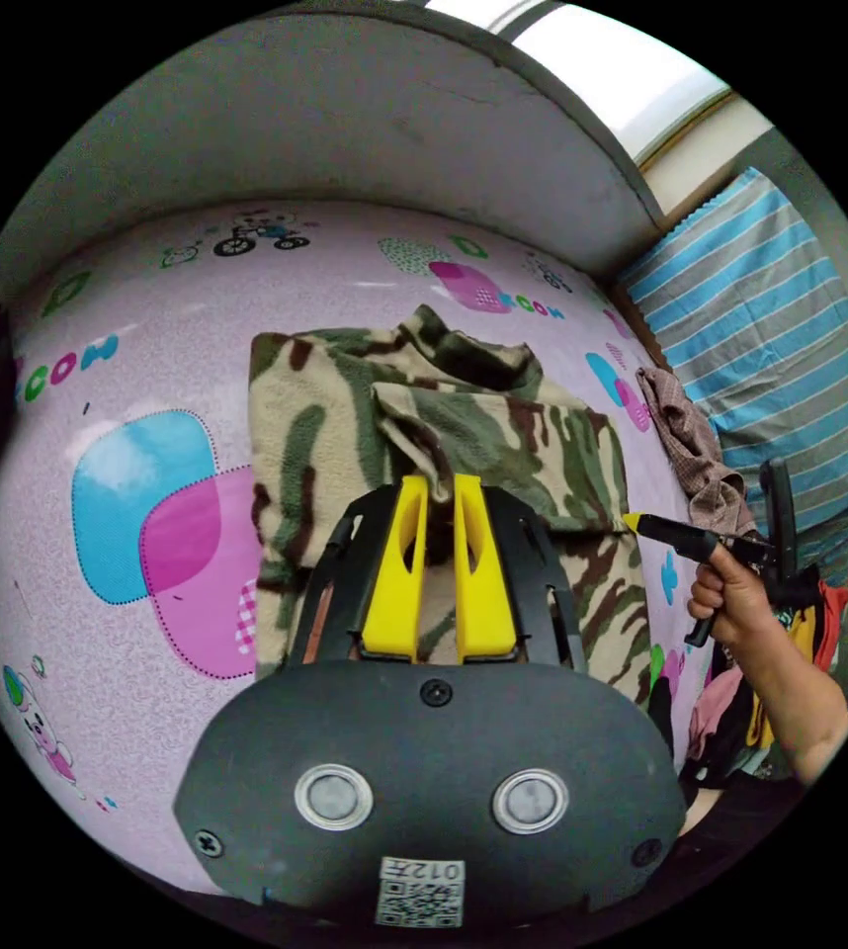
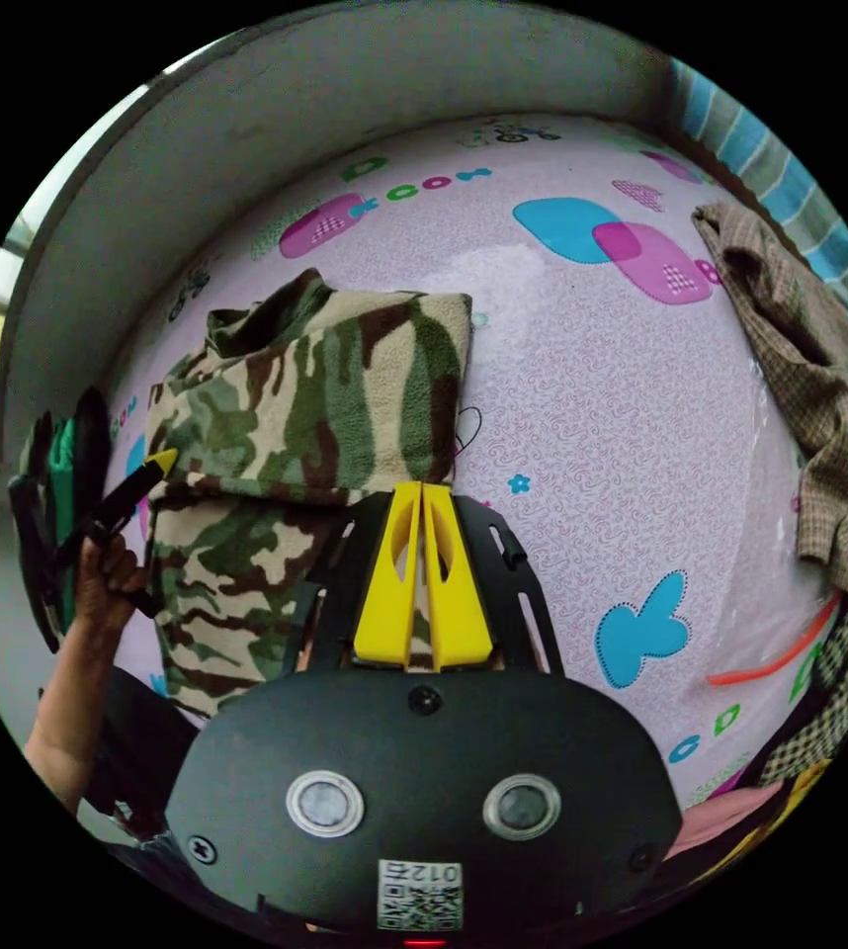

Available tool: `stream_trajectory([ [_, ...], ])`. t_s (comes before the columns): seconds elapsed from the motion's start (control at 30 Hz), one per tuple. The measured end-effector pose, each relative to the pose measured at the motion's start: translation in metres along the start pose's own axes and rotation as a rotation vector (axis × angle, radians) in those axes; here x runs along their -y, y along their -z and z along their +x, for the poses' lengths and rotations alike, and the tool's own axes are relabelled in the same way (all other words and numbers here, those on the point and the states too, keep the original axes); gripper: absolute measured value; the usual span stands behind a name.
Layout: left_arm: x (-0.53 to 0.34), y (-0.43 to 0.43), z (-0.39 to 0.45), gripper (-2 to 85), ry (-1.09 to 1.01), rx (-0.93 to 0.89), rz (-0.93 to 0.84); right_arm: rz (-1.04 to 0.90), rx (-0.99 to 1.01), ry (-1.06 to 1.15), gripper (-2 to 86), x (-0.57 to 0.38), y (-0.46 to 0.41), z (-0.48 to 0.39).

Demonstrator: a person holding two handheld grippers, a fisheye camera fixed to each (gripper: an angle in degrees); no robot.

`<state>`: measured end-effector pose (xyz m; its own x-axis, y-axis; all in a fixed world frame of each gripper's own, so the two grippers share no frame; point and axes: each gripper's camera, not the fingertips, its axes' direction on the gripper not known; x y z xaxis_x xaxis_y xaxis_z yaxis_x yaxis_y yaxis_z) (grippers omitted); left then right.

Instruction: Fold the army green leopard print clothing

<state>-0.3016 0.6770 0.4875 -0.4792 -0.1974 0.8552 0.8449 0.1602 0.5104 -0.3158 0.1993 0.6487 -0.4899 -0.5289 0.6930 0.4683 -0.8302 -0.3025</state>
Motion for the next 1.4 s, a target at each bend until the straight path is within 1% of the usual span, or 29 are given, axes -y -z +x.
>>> stream_trajectory([
  [0.07, 0.003, 0.003, -0.007, 3.2, -0.004, -0.012, 0.016, 0.009, -0.058, 0.036, -1.0, 0.000, -0.002, -0.014],
  [0.13, 0.006, 0.003, -0.017, 2.9, 0.007, -0.035, -0.004, 0.007, -0.071, 0.039, -1.0, 0.001, -0.002, -0.022],
  [0.23, 0.003, 0.007, -0.043, 1.7, 0.089, -0.062, -0.051, -0.023, -0.061, 0.050, -1.0, 0.003, 0.002, -0.031],
  [0.3, -0.001, 0.015, -0.052, 1.3, 0.094, -0.064, -0.048, -0.030, -0.057, 0.053, -1.0, 0.002, 0.008, -0.035],
  [0.33, -0.002, 0.019, -0.054, 1.1, 0.093, -0.054, -0.044, -0.015, -0.075, 0.064, -1.0, 0.001, 0.013, -0.039],
  [0.4, -0.001, 0.038, -0.054, 0.9, 0.060, 0.041, 0.031, 0.048, -0.118, 0.071, -1.0, -0.001, 0.023, -0.043],
  [0.47, 0.005, 0.046, -0.044, 0.8, 0.005, 0.071, 0.077, 0.117, -0.094, 0.078, -1.0, 0.005, 0.029, -0.047],
  [0.57, 0.029, 0.032, -0.018, 0.7, -0.096, 0.063, 0.022, 0.145, -0.036, 0.037, -1.0, 0.024, 0.025, -0.053],
  [0.67, 0.051, 0.013, 0.003, 0.7, -0.146, 0.123, -0.021, 0.161, -0.047, 0.011, -1.0, 0.045, 0.019, -0.064],
  [0.73, 0.064, 0.002, 0.010, 0.6, -0.158, 0.155, -0.049, 0.157, -0.056, 0.025, -1.0, 0.057, 0.014, -0.073],
  [0.87, 0.085, -0.024, 0.015, 0.5, -0.182, 0.235, -0.148, 0.120, -0.152, 0.059, -1.0, 0.082, 0.001, -0.088],
  [0.9, 0.087, -0.028, 0.015, 0.5, -0.194, 0.234, -0.155, 0.102, -0.170, 0.063, -1.0, 0.085, -0.003, -0.090],
  [0.93, 0.087, -0.028, 0.015, 0.5, -0.201, 0.233, -0.149, 0.036, -0.207, 0.070, -1.0, 0.091, -0.013, -0.091],
  [0.97, 0.087, -0.029, 0.016, 0.4, -0.214, 0.233, -0.149, 0.036, -0.206, 0.086, -1.0, 0.094, -0.016, -0.092],
  [1.03, 0.087, -0.030, 0.019, 0.4, -0.243, 0.237, -0.141, 0.026, -0.169, 0.034, -1.0, 0.098, -0.016, -0.089],
  [1.13, 0.092, -0.025, 0.019, 0.5, -0.248, 0.209, -0.155, -0.008, -0.117, -0.021, -1.0, 0.104, -0.016, -0.086],
  [1.17, 0.096, -0.017, 0.016, 0.5, -0.232, 0.209, -0.135, 0.001, -0.126, -0.037, -1.0, 0.104, -0.013, -0.088],
  [1.23, 0.107, 0.001, 0.007, 0.5, -0.197, 0.231, -0.059, 0.052, -0.158, -0.004, -1.0, 0.102, -0.007, -0.098],
  [1.27, 0.110, 0.003, 0.004, 0.5, -0.190, 0.239, -0.056, 0.084, -0.168, 0.032, -1.0, 0.100, -0.005, -0.106],
  [1.33, 0.120, 0.001, -0.005, 0.5, -0.157, 0.276, -0.085, 0.117, -0.165, 0.080, -1.0, 0.100, -0.006, -0.116],
  [1.4, 0.129, -0.011, -0.015, 0.5, -0.144, 0.317, -0.139, 0.096, -0.168, 0.103, -1.0, 0.103, -0.015, -0.121],
])
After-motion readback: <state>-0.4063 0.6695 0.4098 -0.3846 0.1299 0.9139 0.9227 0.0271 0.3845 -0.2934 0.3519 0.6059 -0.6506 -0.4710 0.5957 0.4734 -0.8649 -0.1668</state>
